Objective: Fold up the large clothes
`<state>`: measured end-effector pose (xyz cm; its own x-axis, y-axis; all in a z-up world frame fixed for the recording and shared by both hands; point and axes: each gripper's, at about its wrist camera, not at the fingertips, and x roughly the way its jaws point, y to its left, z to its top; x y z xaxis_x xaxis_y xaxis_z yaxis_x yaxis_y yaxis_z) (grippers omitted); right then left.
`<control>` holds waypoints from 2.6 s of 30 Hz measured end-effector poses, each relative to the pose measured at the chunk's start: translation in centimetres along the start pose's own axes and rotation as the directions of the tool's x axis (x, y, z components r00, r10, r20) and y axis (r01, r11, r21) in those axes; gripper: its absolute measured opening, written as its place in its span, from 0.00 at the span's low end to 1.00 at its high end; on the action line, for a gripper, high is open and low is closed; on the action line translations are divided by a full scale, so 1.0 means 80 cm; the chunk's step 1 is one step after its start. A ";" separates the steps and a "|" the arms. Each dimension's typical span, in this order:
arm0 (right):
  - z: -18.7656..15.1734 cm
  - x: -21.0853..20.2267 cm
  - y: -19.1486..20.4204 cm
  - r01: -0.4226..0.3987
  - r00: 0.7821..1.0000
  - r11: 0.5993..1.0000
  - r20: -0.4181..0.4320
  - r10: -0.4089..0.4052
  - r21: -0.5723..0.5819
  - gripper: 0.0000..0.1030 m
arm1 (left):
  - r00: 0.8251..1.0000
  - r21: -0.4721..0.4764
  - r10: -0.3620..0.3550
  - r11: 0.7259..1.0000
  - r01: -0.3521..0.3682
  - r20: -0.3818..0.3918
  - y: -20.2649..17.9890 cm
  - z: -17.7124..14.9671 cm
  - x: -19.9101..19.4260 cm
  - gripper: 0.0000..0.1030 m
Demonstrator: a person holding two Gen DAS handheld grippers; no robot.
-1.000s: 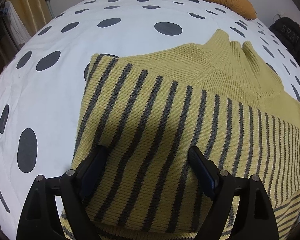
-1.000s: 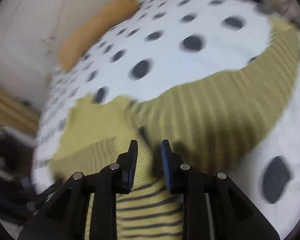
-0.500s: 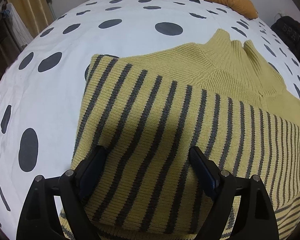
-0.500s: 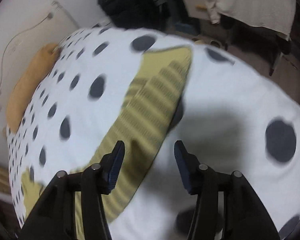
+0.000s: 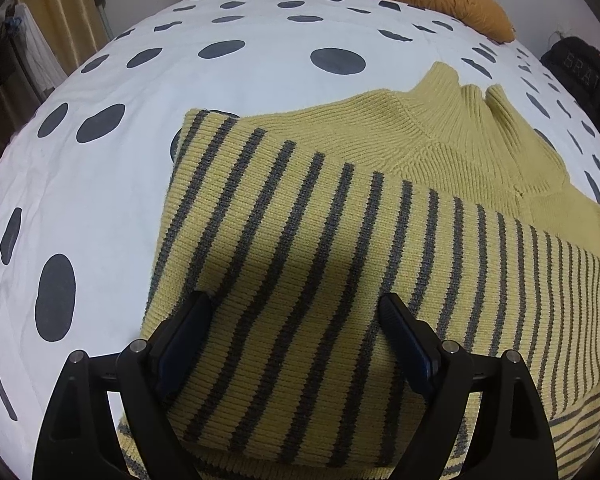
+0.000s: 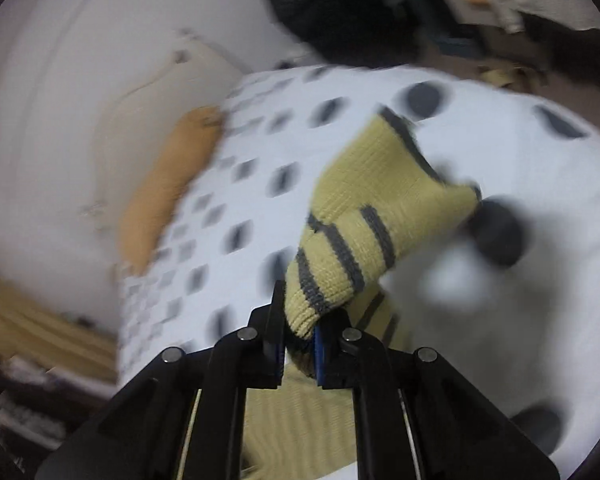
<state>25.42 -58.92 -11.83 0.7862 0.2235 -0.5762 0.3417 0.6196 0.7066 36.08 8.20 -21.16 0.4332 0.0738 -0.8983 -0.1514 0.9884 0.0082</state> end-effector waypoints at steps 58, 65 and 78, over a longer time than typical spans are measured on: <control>-0.354 0.333 0.303 -0.167 0.757 0.954 -0.653 -0.038 -0.250 0.05 | 0.881 -0.313 -0.465 0.827 0.467 0.085 0.165 -0.018 -0.064 0.57; -0.439 0.265 0.342 -0.355 0.541 0.924 -0.838 0.076 -0.145 0.05 | 0.896 -0.328 -0.437 0.838 0.435 0.072 0.188 -0.020 -0.082 0.57; -0.385 0.158 0.286 -0.266 0.706 0.944 -0.706 0.053 -0.195 0.06 | 0.845 -0.291 -0.517 0.836 0.465 -0.136 -0.010 0.097 -0.028 0.79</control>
<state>27.32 -18.70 -15.62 0.2098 0.7221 -0.6592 0.0132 0.6720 0.7404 42.13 8.25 -15.73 0.3237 -0.4665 -0.8232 -0.1837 0.8225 -0.5383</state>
